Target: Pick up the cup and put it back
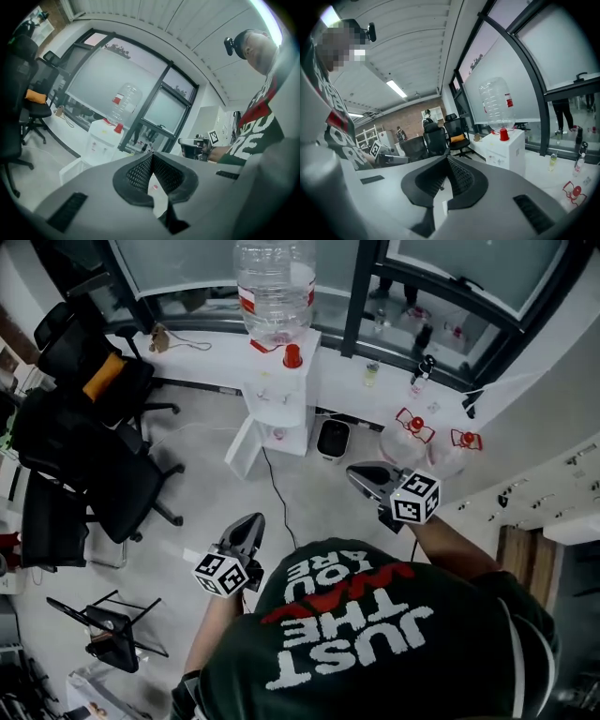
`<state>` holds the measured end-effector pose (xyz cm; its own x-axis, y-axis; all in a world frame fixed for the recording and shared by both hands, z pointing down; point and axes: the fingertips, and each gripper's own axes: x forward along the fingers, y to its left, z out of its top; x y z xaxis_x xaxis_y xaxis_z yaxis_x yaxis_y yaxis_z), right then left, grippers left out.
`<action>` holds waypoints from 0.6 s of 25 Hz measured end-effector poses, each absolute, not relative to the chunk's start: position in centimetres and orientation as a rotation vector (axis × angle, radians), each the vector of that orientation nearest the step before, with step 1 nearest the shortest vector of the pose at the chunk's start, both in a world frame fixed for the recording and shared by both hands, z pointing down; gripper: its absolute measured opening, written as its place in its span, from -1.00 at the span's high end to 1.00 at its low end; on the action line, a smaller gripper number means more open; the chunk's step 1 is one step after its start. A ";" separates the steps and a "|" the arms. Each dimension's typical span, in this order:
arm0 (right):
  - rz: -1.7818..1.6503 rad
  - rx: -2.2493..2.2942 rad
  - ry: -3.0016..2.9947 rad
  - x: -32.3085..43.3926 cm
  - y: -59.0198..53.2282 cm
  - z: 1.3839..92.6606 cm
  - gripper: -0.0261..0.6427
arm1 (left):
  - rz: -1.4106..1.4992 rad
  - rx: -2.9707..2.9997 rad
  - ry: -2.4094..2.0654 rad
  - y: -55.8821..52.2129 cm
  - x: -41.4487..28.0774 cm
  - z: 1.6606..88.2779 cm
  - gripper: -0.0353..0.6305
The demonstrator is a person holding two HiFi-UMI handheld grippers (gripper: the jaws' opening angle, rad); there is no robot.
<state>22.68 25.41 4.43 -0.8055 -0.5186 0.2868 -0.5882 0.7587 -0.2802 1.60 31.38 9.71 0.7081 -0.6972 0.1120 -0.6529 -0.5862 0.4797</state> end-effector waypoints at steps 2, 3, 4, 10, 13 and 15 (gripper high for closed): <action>0.542 0.880 -2.755 22.0 23.6 5.1 0.82 | -0.118 2.418 -1.028 29.6 1.2 10.3 0.87; 0.547 0.877 -2.753 21.8 22.8 5.5 0.82 | -0.116 2.412 -1.030 28.8 1.0 10.6 0.87; 0.552 0.870 -2.752 21.6 22.0 5.9 0.82 | -0.114 2.405 -1.036 28.0 0.9 10.9 0.87; 0.564 0.777 -2.771 21.9 15.5 7.3 0.82 | -0.072 2.381 -1.115 22.6 1.0 11.6 0.87; 0.567 0.697 -2.792 23.8 11.5 8.2 0.82 | -0.059 2.348 -1.208 19.6 2.5 12.0 0.87; 0.551 0.613 -2.812 25.2 8.5 8.7 0.82 | -0.076 2.302 -1.296 17.4 4.0 12.4 0.87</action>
